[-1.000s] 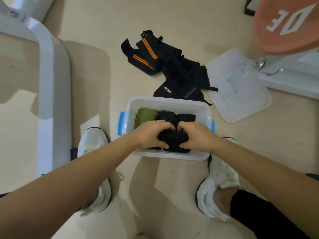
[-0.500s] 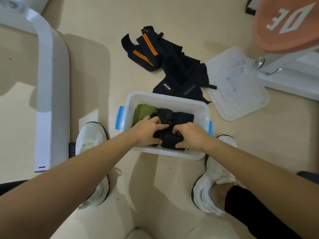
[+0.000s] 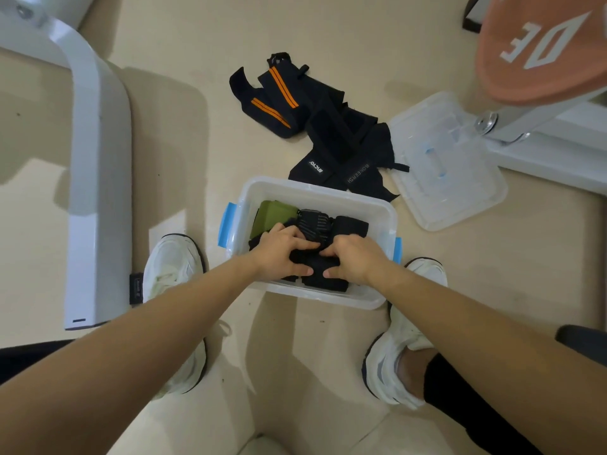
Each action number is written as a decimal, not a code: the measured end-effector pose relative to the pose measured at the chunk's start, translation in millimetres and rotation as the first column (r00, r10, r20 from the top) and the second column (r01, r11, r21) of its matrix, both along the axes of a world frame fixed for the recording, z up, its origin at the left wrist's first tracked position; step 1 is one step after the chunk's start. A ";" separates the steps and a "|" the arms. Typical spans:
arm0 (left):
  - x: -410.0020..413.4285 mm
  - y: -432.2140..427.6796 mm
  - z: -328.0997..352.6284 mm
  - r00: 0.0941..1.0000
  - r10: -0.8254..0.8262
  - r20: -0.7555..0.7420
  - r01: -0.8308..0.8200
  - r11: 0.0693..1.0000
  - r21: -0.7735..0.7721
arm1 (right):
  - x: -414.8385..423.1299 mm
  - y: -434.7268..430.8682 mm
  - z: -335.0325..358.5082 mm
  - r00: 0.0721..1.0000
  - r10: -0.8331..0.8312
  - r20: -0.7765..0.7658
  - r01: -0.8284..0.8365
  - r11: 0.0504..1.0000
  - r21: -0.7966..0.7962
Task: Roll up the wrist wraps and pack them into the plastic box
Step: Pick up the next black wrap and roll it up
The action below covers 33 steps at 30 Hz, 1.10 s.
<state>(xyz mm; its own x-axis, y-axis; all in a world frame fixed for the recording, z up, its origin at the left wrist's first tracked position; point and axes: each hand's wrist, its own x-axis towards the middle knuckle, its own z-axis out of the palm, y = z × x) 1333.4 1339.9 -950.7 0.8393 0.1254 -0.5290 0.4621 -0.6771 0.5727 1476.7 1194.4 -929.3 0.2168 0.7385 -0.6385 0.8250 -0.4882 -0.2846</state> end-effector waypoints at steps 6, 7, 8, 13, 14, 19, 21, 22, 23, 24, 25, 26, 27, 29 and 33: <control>3.0 -5.5 10.3 1.000 0.009 -0.019 -0.008 0.998 0.058 | -3.8 -13.0 23.3 0.994 0.102 0.028 -0.103 0.994 0.041; 4.4 -3.7 15.3 1.000 0.000 -0.003 0.001 0.998 0.070 | -0.3 -14.4 30.6 0.993 0.110 0.042 -0.114 0.990 0.082; 6.8 -0.3 21.5 0.999 0.013 0.041 -0.017 0.996 0.089 | 5.8 -13.7 38.2 0.994 0.091 0.062 -0.100 0.982 0.158; 35.9 36.2 53.4 0.816 0.232 0.530 -0.393 0.894 0.214 | 64.7 17.3 60.1 0.892 -0.450 -0.031 0.365 0.681 0.635; 45.6 45.8 56.7 0.798 0.214 0.563 -0.404 0.883 0.237 | 81.6 27.5 58.6 0.850 -0.520 -0.087 0.444 0.617 0.650; 80.4 82.1 50.5 0.981 0.085 0.175 -0.102 0.991 0.088 | 162.1 74.4 19.0 0.748 -0.610 -0.261 0.652 0.606 0.455; 82.5 82.6 45.8 0.993 0.057 0.102 -0.069 0.991 0.113 | 179.7 90.9 -0.4 0.774 -0.572 -0.271 0.632 0.675 0.381; 82.9 83.0 44.8 0.994 0.047 0.094 -0.058 0.990 0.127 | 184.8 99.3 -8.2 0.792 -0.542 -0.282 0.611 0.705 0.360; 83.4 84.8 43.9 0.996 0.045 0.079 -0.054 0.992 0.110 | 188.3 107.0 -14.9 0.806 -0.514 -0.293 0.590 0.732 0.340; 84.4 88.6 44.4 0.997 0.062 0.049 -0.064 0.997 0.045 | 190.3 113.3 -20.3 0.819 -0.486 -0.306 0.569 0.757 0.320; 86.5 94.6 45.0 0.996 0.089 0.004 -0.089 0.994 -0.057 | 192.3 117.9 -25.5 0.829 -0.466 -0.310 0.551 0.778 0.301; 89.5 101.1 46.2 0.994 0.105 -0.040 -0.111 0.980 -0.166 | 194.1 120.6 -29.6 0.835 -0.455 -0.310 0.539 0.788 0.296; 92.5 106.6 47.1 0.991 0.117 -0.059 -0.128 0.960 -0.249 | 196.0 121.7 -31.5 0.832 -0.453 -0.321 0.543 0.783 0.303; 101.2 115.0 44.2 0.989 0.146 0.006 -0.141 0.965 -0.222 | 200.4 121.9 -26.6 0.800 -0.460 -0.384 0.586 0.737 0.338; 137.0 119.4 45.2 0.888 -0.003 0.459 -0.137 0.953 0.271 | 202.1 126.3 14.3 0.813 -0.326 -0.482 0.534 0.747 0.397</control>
<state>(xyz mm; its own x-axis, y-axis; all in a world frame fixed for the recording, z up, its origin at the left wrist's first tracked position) 1470.4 1459.3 -905.5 0.9603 0.2775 -0.0284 0.2522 -0.8203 0.5134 1678.7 1320.7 -915.0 0.4235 0.8511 -0.3102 0.3448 -0.4681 -0.8137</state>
